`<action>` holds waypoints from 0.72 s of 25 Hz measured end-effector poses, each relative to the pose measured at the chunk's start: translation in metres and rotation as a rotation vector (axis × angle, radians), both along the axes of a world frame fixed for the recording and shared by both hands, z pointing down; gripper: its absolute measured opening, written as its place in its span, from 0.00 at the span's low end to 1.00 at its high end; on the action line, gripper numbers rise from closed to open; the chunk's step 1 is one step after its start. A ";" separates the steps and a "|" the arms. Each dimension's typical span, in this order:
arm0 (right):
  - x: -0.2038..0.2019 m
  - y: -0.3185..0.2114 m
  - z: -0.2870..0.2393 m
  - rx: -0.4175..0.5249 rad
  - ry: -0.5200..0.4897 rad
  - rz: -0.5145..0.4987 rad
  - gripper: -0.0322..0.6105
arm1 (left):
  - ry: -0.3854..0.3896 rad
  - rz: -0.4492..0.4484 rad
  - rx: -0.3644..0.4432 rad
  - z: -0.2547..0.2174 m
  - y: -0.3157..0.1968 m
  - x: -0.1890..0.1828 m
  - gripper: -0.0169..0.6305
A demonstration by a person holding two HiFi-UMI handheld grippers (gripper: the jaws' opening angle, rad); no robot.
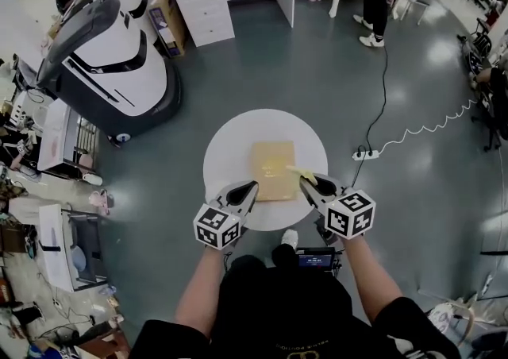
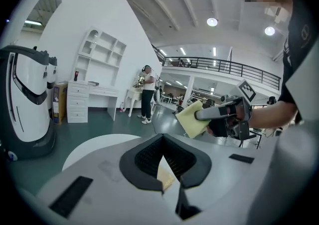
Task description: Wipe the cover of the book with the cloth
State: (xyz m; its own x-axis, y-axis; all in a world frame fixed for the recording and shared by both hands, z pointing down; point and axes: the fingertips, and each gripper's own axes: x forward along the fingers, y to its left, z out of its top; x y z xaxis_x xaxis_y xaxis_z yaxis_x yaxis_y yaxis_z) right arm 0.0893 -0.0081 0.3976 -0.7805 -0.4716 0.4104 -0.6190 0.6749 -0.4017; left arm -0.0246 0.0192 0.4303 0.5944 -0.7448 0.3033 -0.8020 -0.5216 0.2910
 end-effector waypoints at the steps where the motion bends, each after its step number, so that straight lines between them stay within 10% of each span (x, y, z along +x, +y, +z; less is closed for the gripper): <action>1: 0.000 -0.004 0.002 -0.006 -0.003 -0.003 0.19 | -0.011 -0.013 0.001 0.000 -0.005 -0.001 0.04; 18: -0.020 -0.027 -0.006 -0.009 -0.028 0.086 0.19 | -0.030 -0.001 -0.019 -0.002 -0.036 -0.028 0.04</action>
State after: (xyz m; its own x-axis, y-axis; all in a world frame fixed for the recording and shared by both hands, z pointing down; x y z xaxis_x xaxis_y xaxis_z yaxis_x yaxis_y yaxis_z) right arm 0.0688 -0.0355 0.3919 -0.7484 -0.5338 0.3937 -0.6631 0.6157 -0.4258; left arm -0.0530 -0.0166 0.4287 0.5842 -0.7391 0.3352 -0.8110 -0.5154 0.2770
